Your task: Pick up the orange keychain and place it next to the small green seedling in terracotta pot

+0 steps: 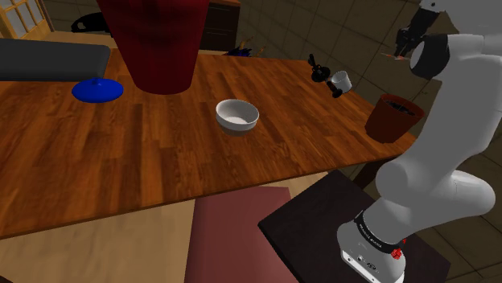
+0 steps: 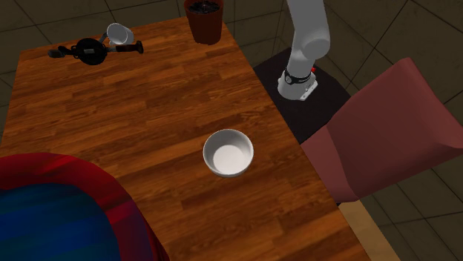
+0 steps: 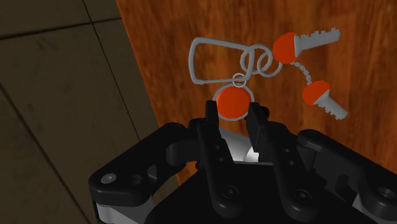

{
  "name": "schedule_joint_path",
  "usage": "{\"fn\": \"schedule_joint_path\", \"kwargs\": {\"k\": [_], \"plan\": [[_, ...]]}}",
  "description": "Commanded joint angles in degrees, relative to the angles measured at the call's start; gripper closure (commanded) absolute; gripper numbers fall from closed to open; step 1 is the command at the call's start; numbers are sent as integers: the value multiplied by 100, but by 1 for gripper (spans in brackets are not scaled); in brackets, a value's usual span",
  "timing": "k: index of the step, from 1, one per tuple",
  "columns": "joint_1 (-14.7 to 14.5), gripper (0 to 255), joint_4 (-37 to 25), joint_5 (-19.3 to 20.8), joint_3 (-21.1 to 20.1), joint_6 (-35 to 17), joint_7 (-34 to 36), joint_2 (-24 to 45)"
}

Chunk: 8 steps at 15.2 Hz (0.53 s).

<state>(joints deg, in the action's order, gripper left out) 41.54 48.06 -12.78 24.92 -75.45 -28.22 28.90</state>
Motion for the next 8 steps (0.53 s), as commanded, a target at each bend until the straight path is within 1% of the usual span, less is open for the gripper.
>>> {"fn": "schedule_joint_path", "kwargs": {"k": [1, 4, 8], "plan": [[-74, 255, 337, 47, 15, -227, -28, -112], [-223, 255, 946, 142, 36, -611, -36, -336], [-361, 255, 1591, 231, 47, -1052, -38, -544]]}}
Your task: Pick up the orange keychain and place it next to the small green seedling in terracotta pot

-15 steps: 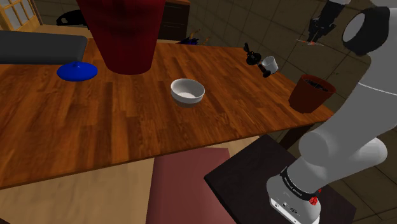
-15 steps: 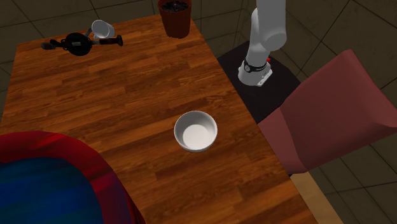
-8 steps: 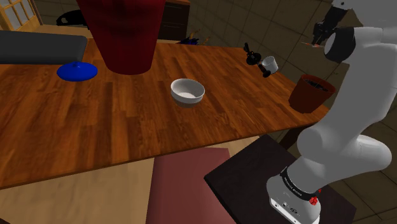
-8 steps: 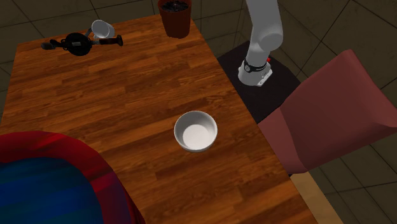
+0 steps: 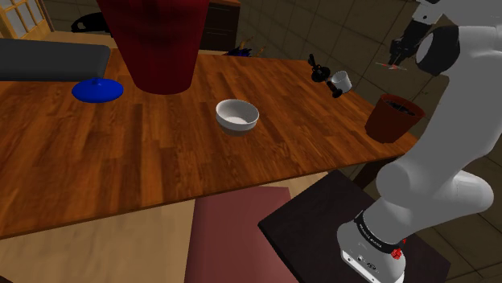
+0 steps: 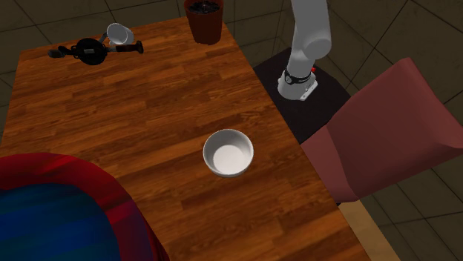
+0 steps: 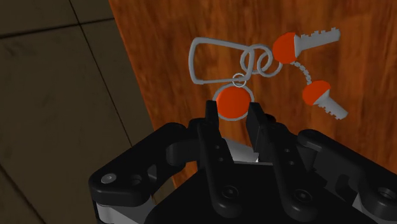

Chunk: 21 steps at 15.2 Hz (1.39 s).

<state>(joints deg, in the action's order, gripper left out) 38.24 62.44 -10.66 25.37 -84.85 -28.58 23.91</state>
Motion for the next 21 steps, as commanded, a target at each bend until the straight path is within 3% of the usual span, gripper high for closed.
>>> {"fn": "schedule_joint_path", "kwargs": {"k": [1, 21], "plan": [[-57, 255, 295, 37, 4, -214, -2, -86], [-321, 255, 2276, 136, -21, -1912, -39, -373]]}}
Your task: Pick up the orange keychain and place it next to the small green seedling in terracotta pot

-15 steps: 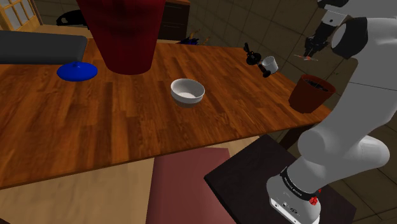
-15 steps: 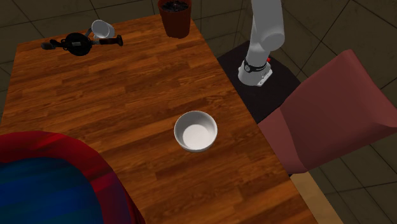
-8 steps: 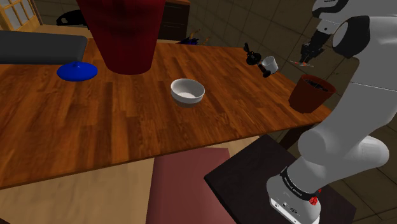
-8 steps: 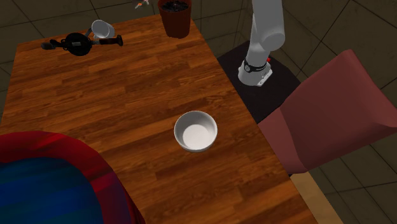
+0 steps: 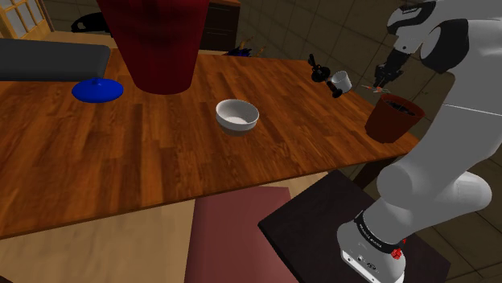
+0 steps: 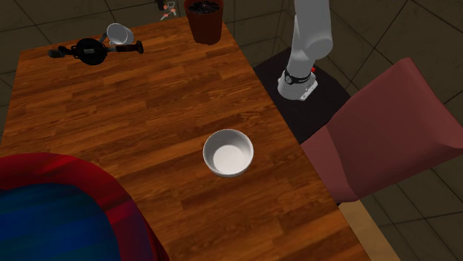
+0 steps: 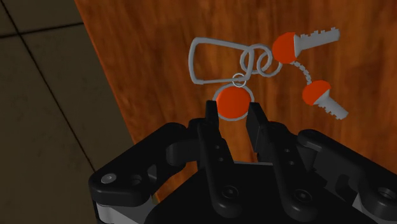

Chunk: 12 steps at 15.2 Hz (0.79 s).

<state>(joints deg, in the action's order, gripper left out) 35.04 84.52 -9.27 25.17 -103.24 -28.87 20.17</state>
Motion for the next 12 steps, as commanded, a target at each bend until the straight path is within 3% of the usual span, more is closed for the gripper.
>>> {"fn": "schedule_joint_path", "kwargs": {"k": [1, 12], "plan": [[-6, 255, 140, -8, -4, -147, -15, 6], [-27, 255, 799, -96, -47, -930, -88, 146]]}}
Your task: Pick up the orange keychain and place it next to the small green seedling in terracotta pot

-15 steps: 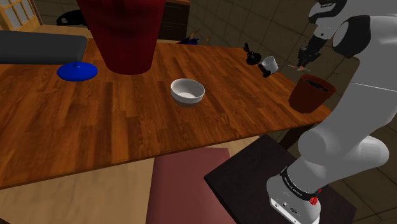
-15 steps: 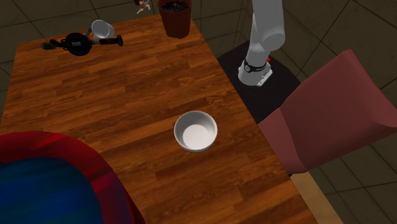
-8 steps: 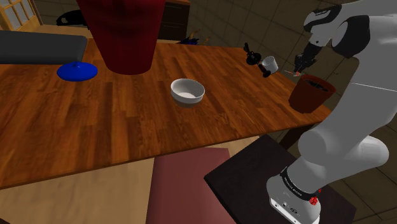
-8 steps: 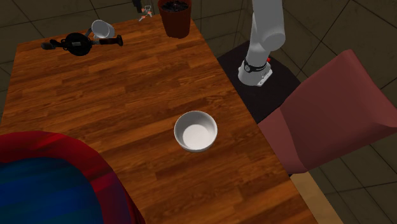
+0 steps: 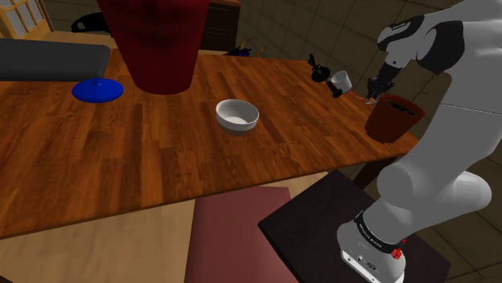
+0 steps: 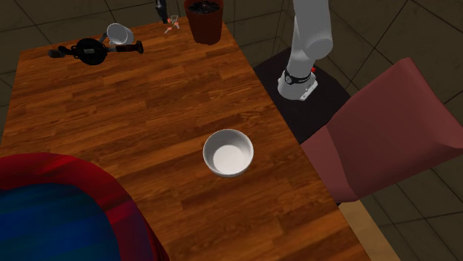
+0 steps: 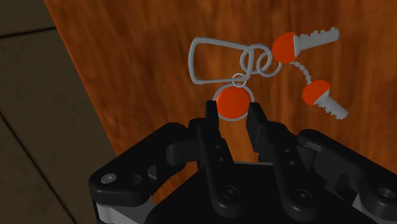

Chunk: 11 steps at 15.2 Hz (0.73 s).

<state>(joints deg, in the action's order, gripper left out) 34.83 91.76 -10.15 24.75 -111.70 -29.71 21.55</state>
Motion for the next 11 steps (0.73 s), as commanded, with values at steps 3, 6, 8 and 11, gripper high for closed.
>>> {"fn": "schedule_joint_path", "kwargs": {"k": [3, 6, 8, 11], "plan": [[-4, 255, 220, -44, -22, -287, -30, 72], [2, 255, 351, -87, -41, -485, -59, 146], [8, 255, 431, -117, -55, -615, -80, 201], [19, 255, 540, -167, -79, -805, -113, 291]]}}
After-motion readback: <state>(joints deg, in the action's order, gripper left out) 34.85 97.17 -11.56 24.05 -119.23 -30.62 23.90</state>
